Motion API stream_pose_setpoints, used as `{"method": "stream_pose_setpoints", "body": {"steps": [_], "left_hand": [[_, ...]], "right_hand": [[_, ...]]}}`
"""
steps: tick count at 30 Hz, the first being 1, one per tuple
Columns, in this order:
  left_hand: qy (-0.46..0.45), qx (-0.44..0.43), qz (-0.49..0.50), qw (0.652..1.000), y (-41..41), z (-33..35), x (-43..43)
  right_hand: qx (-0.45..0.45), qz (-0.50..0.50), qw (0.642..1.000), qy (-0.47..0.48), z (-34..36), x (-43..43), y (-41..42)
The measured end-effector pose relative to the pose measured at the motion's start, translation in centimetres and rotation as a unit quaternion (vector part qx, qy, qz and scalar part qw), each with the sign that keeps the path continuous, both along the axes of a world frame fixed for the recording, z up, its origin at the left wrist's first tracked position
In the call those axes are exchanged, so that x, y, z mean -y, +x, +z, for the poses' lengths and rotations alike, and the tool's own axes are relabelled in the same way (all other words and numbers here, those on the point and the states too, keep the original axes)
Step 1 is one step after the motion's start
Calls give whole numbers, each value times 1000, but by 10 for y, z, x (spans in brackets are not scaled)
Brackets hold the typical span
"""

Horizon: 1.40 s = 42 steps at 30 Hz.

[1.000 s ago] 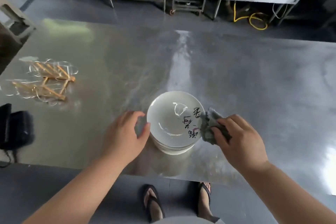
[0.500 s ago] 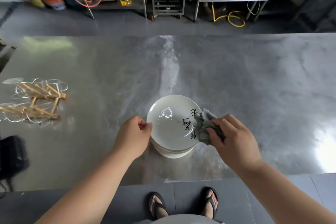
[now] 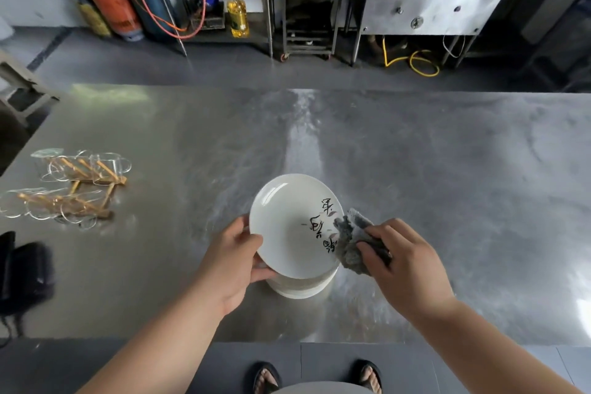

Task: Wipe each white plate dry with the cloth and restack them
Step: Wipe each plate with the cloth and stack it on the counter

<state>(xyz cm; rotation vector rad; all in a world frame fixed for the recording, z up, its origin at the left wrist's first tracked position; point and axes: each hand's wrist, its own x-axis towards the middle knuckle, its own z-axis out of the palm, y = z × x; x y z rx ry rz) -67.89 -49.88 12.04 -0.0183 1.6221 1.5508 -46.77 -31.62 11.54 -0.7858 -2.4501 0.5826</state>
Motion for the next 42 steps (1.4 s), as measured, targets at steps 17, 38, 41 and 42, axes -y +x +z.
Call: {"method": "stream_pose_setpoints", "body": {"steps": [17, 38, 41, 42], "left_hand": [[200, 94, -73, 973, 69, 45, -32], [169, 61, -153, 972, 88, 49, -39], [180, 64, -129, 973, 77, 50, -39], [185, 65, -126, 972, 74, 50, -37]], "right_hand": [[157, 158, 974, 49, 43, 29, 18], [254, 223, 939, 67, 69, -5, 17], [225, 298, 923, 89, 62, 14, 22], [223, 312, 919, 94, 59, 18, 26]]}}
